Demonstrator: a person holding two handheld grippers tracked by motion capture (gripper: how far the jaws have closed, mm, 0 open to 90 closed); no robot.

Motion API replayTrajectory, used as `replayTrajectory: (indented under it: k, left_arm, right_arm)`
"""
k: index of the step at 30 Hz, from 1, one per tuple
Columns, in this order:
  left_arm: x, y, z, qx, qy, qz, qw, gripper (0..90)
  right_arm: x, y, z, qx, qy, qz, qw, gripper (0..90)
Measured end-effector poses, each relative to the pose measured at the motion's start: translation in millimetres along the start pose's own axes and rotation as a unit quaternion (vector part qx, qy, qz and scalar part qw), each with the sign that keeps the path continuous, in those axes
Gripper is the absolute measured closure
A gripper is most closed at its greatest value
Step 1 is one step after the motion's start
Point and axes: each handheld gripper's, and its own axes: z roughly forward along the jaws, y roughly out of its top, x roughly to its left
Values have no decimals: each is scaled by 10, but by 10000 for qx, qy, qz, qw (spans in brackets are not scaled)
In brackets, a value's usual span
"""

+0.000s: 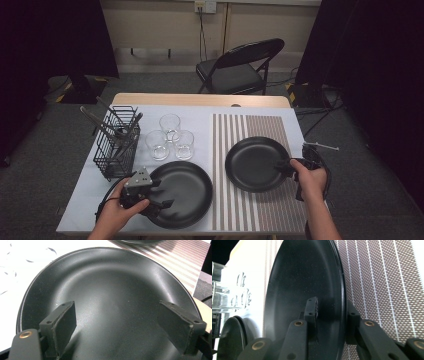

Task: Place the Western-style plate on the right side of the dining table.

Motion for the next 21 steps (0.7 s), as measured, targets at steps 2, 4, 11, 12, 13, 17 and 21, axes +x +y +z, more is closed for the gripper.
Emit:
replayTrajectory:
  k: [2, 4, 11, 12, 13, 17, 21]
  left_arm:
    - [0, -1, -1, -6, -1, -3, 10000, 160]
    - [0, -2, -1, -2, 4, -1, 10000, 160]
    - [-2, -3, -3, 8, 1, 8, 10000, 160]
    - [-2, -4, -1, 6, -4, 4, 10000, 160]
    - [-2, -5, -1, 8, -5, 4, 10000, 160]
    - [-5, -7, -1, 5, -14, -13, 10000, 160]
    - [0, -6, -3, 11, -1, 9, 10000, 160]
  right_arm:
    - [2, 0, 2, 5, -16, -11, 10000, 701]
    - [6, -2, 2, 5, -48, -39, 10000, 697]
    - [50, -12, 3, -94, -193, -219, 9995, 682]
    - [56, -16, 4, -123, -215, -234, 9994, 680]
    - [57, -17, 4, -123, -224, -250, 9994, 677]
    - [42, -26, 14, -135, -260, -275, 9992, 667]
    - [28, -37, 29, -163, -307, -301, 9989, 656]
